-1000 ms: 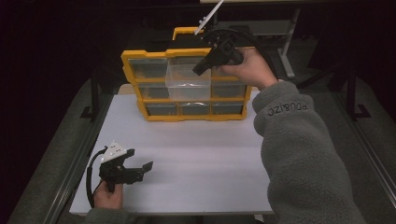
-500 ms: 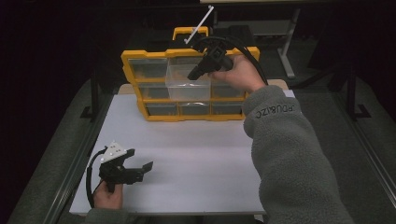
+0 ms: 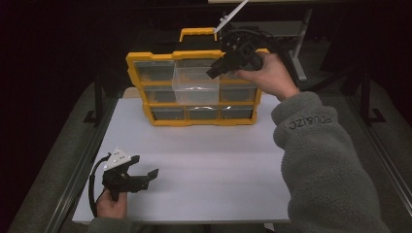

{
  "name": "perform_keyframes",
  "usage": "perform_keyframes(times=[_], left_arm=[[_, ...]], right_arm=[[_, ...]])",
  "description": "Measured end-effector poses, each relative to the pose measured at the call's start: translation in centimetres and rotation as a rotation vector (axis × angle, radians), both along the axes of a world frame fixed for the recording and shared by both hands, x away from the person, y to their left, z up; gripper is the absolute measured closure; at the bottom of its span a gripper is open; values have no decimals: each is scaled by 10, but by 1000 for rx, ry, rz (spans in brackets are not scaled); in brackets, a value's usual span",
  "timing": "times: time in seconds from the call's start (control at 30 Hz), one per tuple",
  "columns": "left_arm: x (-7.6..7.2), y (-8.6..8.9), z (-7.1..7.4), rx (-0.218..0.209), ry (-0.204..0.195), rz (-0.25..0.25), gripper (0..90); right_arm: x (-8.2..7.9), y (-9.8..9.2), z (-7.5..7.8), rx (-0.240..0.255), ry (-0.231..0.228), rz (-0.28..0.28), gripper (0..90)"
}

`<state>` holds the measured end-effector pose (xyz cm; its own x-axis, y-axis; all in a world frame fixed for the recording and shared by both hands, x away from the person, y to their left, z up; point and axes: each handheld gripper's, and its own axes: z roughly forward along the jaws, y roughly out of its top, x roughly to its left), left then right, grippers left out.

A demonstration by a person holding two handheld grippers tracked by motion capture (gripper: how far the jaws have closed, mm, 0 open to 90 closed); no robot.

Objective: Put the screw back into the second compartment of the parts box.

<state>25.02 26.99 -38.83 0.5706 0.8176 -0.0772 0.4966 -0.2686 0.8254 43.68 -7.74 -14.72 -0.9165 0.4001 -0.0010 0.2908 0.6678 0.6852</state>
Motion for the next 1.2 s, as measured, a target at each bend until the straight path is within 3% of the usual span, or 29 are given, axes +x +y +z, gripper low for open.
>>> perform_keyframes(times=[0.43, 0.83, 1.2], left_arm=[[1, -4, -2, 15, 3, -19, 139], [0, -5, -2, 11, 2, -16, 139], [0, -5, -2, 25, 0, -25, 139]], right_arm=[[-30, -64, -15, 79, -13, -85, 516], [-50, -112, -58, 121, 6, -169, 442], [-55, -127, -98, 130, 33, -201, 392]])
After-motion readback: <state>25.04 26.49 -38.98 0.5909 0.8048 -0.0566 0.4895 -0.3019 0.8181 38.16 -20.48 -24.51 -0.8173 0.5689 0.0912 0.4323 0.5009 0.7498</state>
